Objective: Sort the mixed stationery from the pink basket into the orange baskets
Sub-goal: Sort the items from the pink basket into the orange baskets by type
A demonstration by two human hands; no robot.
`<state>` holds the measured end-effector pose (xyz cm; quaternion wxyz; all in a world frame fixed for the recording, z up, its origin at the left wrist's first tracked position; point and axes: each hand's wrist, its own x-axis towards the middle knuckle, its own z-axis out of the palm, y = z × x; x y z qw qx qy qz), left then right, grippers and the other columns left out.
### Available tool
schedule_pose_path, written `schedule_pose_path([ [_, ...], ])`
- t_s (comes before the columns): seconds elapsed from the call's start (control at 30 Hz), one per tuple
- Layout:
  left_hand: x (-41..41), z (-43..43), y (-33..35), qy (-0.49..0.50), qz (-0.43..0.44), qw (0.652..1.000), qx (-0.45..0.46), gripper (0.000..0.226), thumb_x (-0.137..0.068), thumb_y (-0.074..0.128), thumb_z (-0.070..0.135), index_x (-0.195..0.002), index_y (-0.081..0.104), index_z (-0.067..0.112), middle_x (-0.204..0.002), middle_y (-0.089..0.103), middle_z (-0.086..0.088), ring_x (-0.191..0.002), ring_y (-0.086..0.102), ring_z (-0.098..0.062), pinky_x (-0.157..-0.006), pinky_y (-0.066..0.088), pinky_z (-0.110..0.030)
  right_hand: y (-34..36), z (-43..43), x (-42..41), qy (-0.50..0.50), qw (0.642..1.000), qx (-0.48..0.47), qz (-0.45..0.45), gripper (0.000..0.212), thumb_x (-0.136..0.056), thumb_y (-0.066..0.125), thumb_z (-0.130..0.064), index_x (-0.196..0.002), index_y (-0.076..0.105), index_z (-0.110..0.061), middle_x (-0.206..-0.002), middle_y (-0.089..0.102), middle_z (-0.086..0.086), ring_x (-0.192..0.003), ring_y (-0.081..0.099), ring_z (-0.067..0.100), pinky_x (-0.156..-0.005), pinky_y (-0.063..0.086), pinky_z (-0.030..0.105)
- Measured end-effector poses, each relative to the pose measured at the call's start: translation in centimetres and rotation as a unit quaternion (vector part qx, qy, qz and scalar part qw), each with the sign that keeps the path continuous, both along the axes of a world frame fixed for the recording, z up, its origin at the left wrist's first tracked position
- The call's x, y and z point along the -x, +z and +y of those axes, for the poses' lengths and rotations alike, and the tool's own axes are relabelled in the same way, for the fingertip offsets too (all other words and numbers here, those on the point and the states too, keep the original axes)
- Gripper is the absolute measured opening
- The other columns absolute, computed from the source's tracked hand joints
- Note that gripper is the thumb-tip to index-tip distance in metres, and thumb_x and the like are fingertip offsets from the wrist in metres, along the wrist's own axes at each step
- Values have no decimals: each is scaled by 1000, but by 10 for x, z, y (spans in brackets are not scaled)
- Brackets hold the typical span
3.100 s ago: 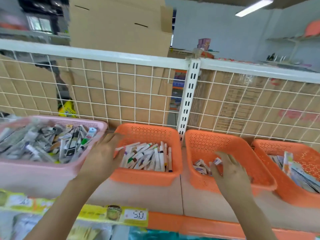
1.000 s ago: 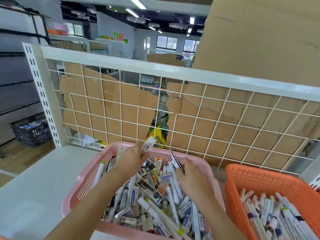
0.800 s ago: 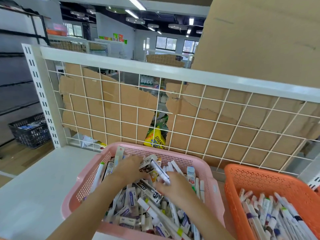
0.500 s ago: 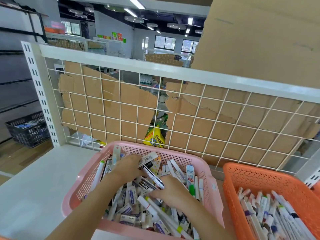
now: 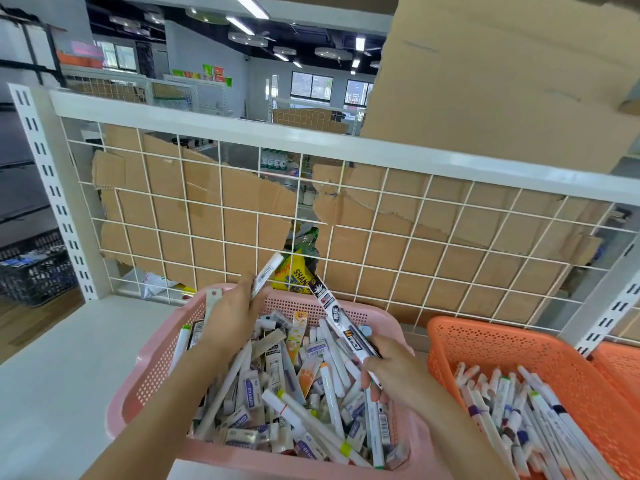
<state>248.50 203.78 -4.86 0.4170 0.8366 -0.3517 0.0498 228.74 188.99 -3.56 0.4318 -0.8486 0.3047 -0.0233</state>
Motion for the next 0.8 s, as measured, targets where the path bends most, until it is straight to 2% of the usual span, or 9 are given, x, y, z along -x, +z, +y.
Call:
schedule_pose_path([
  [0.07, 2, 0, 8, -16, 12, 998, 56, 30, -95, 33, 43, -90, 39, 14, -72, 63, -7, -67, 62, -28, -62, 51, -41, 1, -4, 7, -18, 999, 19, -23, 27, -88, 38, -1, -94, 53, -23, -59, 61, 1, -42, 53, 12, -45, 41, 24],
  [0.13, 8, -3, 19, -35, 21, 994, 104, 38, -89, 28, 52, -89, 38, 16, -65, 58, -6, -57, 58, -24, -59, 52, -42, 2, -5, 13, -28, 998, 44, -37, 28, -91, 40, -4, -84, 49, -30, -62, 61, 2, -41, 52, 10, -44, 39, 23],
  [0.2, 15, -8, 29, -52, 27, 986, 155, 34, -90, 28, 50, -89, 38, 17, -62, 50, -9, -51, 48, -27, -52, 44, -40, 2, -7, 19, -35, 997, 49, -49, 27, -93, 40, -5, -84, 48, -29, -62, 59, 1, -41, 52, 6, -43, 40, 22],
  [0.3, 23, -14, 44, -69, 5, 981, 183, 22, -90, 31, 46, -84, 39, 26, -62, 44, 2, -53, 41, -11, -52, 35, -31, 2, -11, 27, -52, 994, 64, -69, 19, -92, 41, -5, -91, 53, -21, -67, 60, 3, -39, 50, 5, -41, 40, 21],
  [0.43, 29, -28, 50, -105, 21, 988, 108, 18, -96, 44, 32, -93, 46, 15, -61, 47, -4, -56, 44, -19, -55, 35, -33, 6, -20, 42, -106, 983, 98, -114, 16, -92, 40, -3, -93, 52, -13, -61, 58, 2, -40, 50, 10, -47, 43, 27],
  [0.53, 41, -37, 45, -127, 40, 990, 39, 22, -96, 47, 28, -80, 42, 13, -60, 43, -5, -55, 42, -20, -52, 30, -29, 7, -27, 59, -162, 964, 144, -150, 17, -93, 42, -8, -80, 46, -17, -61, 58, 6, -50, 54, 21, -59, 47, 40],
  [0.6, 50, -41, 41, -138, 48, 989, 28, 27, -96, 48, 26, -75, 37, 13, -58, 35, -4, -51, 35, -18, -49, 24, -26, 6, -31, 73, -198, 953, 166, -161, 14, -95, 43, -13, -81, 46, -16, -62, 58, 7, -54, 54, 25, -61, 48, 45],
  [0.7, 63, -50, 34, -157, 65, 985, 5, 27, -96, 48, 25, -73, 37, 16, -57, 33, -3, -50, 33, -17, -46, 24, -23, 6, -37, 98, -245, 938, 185, -159, 14, -94, 45, -15, -82, 44, -19, -62, 56, 9, -56, 55, 30, -58, 48, 45],
  [0.8, 77, -59, 29, -165, 77, 983, -9, 20, -95, 50, 26, -82, 45, 11, -57, 35, -2, -52, 37, -18, -49, 24, -28, 7, -44, 127, -274, 926, 215, -145, 5, -93, 48, -12, -89, 46, -14, -63, 56, 11, -58, 57, 33, -55, 45, 42],
])
